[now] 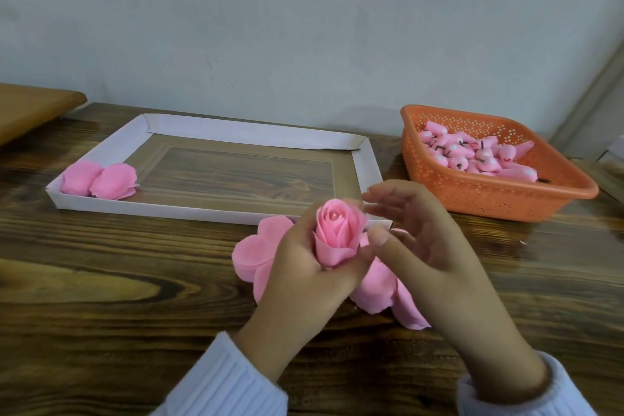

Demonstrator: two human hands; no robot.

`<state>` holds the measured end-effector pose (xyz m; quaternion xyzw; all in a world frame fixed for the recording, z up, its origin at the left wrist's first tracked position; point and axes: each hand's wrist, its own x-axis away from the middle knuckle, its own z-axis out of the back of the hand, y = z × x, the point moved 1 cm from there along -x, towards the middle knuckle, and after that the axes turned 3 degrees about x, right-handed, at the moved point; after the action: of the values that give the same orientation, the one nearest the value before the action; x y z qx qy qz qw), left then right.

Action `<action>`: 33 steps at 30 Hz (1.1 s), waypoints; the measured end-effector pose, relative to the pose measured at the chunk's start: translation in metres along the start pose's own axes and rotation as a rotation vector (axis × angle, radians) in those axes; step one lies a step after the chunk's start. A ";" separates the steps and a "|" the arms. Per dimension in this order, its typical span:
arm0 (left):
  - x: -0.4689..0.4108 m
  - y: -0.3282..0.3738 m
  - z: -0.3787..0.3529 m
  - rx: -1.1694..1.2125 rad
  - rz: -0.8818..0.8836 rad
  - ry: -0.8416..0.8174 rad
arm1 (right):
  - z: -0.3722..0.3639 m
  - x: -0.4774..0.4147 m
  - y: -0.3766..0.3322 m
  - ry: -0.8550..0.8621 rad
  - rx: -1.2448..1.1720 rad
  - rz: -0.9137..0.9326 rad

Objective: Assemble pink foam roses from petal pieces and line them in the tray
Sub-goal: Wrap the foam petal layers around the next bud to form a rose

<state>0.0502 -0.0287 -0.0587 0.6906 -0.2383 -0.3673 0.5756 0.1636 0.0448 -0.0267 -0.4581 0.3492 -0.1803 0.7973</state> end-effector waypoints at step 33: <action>0.001 0.005 0.002 0.600 0.286 -0.453 | 0.014 -0.004 -0.005 -0.156 0.166 0.226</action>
<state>0.0498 -0.0322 -0.0541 0.6895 -0.5495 -0.3406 0.3266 0.1710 0.0532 -0.0164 -0.3610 0.3196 -0.0818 0.8723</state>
